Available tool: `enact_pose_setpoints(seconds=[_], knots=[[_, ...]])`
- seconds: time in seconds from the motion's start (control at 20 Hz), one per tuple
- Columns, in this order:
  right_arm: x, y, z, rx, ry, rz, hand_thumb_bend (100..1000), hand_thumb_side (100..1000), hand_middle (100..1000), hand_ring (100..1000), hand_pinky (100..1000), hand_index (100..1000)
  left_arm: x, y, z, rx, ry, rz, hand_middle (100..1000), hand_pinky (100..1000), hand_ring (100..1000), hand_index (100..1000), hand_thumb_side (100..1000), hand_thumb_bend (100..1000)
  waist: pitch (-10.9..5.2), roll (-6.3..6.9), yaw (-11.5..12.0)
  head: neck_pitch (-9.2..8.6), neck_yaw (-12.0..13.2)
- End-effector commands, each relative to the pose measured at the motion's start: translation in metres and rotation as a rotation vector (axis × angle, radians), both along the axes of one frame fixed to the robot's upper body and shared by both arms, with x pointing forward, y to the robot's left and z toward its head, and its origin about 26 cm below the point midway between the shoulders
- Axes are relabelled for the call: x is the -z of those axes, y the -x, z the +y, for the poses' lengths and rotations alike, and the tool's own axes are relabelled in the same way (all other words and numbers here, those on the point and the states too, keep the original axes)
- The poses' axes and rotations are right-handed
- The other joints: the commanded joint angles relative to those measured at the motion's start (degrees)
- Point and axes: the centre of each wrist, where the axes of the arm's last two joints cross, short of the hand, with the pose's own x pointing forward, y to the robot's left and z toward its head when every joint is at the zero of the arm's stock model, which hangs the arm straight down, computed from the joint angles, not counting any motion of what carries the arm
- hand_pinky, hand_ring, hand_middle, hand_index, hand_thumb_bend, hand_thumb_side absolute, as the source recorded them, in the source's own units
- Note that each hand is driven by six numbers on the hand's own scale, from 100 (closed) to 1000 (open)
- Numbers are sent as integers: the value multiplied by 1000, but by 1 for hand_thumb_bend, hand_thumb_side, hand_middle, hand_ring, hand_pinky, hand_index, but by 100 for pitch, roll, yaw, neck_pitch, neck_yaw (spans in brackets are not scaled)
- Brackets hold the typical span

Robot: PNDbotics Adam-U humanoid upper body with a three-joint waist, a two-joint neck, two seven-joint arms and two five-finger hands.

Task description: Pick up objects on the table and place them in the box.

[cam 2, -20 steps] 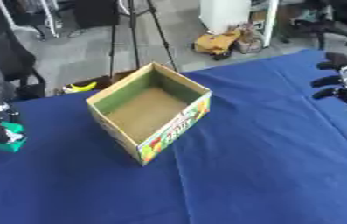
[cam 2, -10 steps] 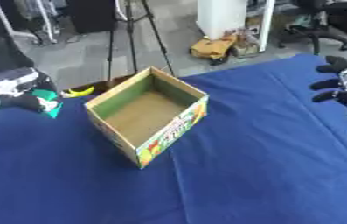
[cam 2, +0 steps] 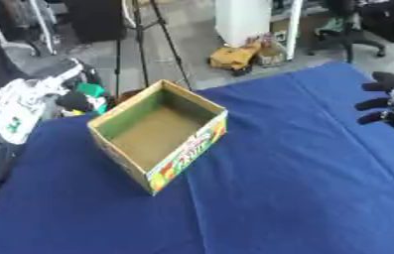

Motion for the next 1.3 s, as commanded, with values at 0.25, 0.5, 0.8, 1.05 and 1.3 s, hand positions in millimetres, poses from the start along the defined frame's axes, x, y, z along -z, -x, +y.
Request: enact_pose_setpoints(seconds=[0.25,0.5,0.8,1.05,1.3], knots=[[-14,0,4,-28,6,-37,100,861,726,630,538,857,15,-5,-17,-19,-39,-32,539,316,391,648,299,100,-17,12,-126,-161,79],[-16,0,5,-35,7,-40,100,865,726,630,539,856,38,-7,-31,2,-55,-31,601,404,470,713,478,519,46,48,-193,-167,131],[-14,0,4,-32,4,-35,100,866,726,630,539,856,39,-5,-35,39,-100,-79,714,621,672,768,732,1000,37,46,-166,-126,120],[-7,1,0,-16,-8,-19,100,868,725,630,539,855,14,7,-24,71,-30,-257,723,641,689,781,855,880,-32,-27,28,-21,34],[4,4,-7,14,-25,6,100,875,724,629,540,852,0,29,16,87,45,-435,703,598,661,775,888,629,-164,-152,469,273,-94]])
